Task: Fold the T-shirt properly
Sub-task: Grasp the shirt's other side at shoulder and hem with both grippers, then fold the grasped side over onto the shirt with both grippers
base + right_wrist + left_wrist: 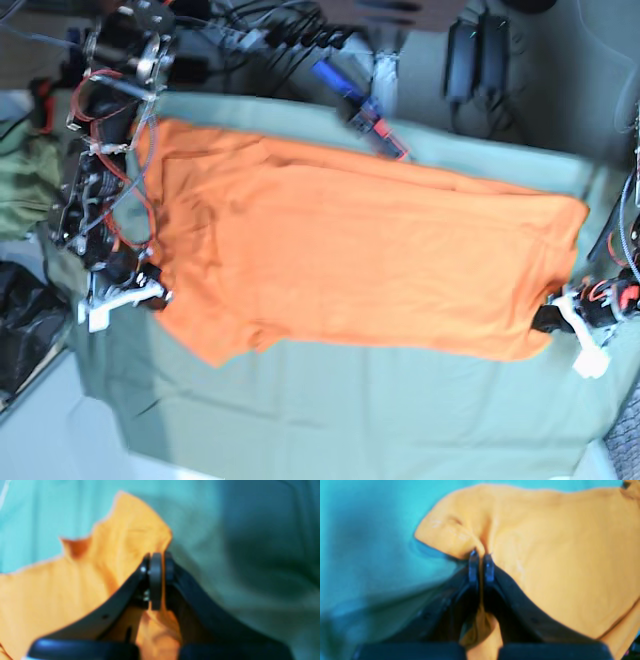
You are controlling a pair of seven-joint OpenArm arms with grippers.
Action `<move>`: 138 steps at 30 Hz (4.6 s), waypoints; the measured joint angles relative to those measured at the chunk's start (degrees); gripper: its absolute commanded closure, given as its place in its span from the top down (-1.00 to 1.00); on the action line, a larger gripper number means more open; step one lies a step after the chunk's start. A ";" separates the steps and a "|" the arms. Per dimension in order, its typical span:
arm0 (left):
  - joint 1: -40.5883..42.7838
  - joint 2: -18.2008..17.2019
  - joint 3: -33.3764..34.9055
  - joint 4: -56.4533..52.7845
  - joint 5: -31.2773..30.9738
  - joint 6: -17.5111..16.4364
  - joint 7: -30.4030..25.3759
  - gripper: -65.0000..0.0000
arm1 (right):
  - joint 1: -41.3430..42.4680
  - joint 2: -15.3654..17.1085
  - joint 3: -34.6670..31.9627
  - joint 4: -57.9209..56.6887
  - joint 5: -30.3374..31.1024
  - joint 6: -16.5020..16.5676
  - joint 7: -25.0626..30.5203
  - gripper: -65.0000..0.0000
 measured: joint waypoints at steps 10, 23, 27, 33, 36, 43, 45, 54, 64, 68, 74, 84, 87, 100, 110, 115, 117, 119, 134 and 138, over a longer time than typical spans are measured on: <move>8.00 -5.40 0.04 12.15 -2.45 -0.15 2.56 -1.00 | -11.26 4.96 -0.20 9.18 1.90 0.22 0.02 -1.00; 15.04 -7.56 -1.73 20.35 -3.39 -0.15 3.89 -1.00 | -17.29 6.97 0.07 13.31 1.11 0.31 0.04 -1.00; 16.59 -7.52 -1.70 20.59 -3.37 -0.15 4.24 -1.00 | -17.27 6.80 0.09 13.25 0.28 0.31 0.11 -1.00; 16.39 -7.52 -1.70 20.65 -3.37 -0.15 2.75 -1.00 | -17.31 4.76 0.17 12.48 -3.19 0.31 1.73 0.33; 16.41 -7.52 -1.70 20.65 -3.34 -0.15 2.78 -1.00 | -17.27 4.17 1.11 12.59 -3.15 0.31 1.73 0.33; 16.41 -7.50 -1.70 20.68 -3.34 -0.15 2.75 -1.00 | -17.11 1.14 7.98 14.93 -1.51 0.31 1.84 0.33; 16.41 -7.52 -1.70 20.70 -3.32 -0.15 2.78 -1.00 | -16.61 1.09 8.83 15.69 -1.01 0.31 2.67 0.33; 16.39 -7.52 -1.70 20.83 -3.41 -0.15 3.37 -1.00 | -5.44 1.27 1.40 9.38 -4.15 0.42 3.98 0.33; 16.39 -7.50 -1.70 21.00 -3.30 -0.15 3.37 -1.00 | 2.43 1.27 -12.92 -5.88 -7.06 0.57 7.78 0.33; 16.41 -7.52 -1.70 21.00 -4.50 -0.15 3.39 -1.00 | 2.56 1.60 -16.81 -5.77 -6.95 0.59 7.80 0.32; 16.39 -7.52 -1.70 21.00 -4.48 -0.15 3.41 -1.00 | 2.73 1.40 -19.37 -5.25 -6.38 0.59 7.65 0.27; 16.41 -7.52 -1.70 21.00 -4.48 -0.15 3.41 -1.00 | 2.69 0.13 -19.43 -4.04 -5.95 0.59 4.74 -1.00; 16.41 -7.52 -1.70 21.00 -4.48 -0.15 3.41 -1.00 | 2.67 0.13 -19.43 -3.78 -5.95 0.59 4.66 -1.00; 16.55 -9.49 -1.73 25.94 -12.87 -0.15 10.51 -1.00 | -2.62 1.25 -12.13 13.20 -0.33 0.59 -9.07 -1.00; 18.29 -14.23 -1.70 30.10 -13.40 -0.17 10.97 -1.00 | -19.15 5.81 -10.56 30.08 -0.09 0.61 -9.90 -1.00; 20.90 -16.52 -1.70 30.18 -14.99 -0.17 10.78 -0.70 | -25.70 6.47 -6.47 35.30 0.68 0.61 -10.05 -1.00; 21.68 -16.72 -1.70 30.18 -14.62 -0.17 10.14 -0.53 | -27.34 6.47 -5.05 36.35 1.44 0.61 -9.84 -1.00; 22.49 -16.70 -1.70 30.18 -14.78 -0.17 7.89 -0.43 | -29.00 6.47 -4.61 36.81 1.36 0.61 -9.81 -1.00; 23.69 -12.46 -1.70 25.51 -4.28 0.11 4.13 0.26 | -33.35 5.95 -4.55 36.72 -0.57 0.61 -7.26 0.22; 23.54 -10.08 -2.10 23.21 -4.37 0.09 2.03 0.26 | -33.48 3.43 -4.42 36.72 -0.55 0.61 -7.26 0.22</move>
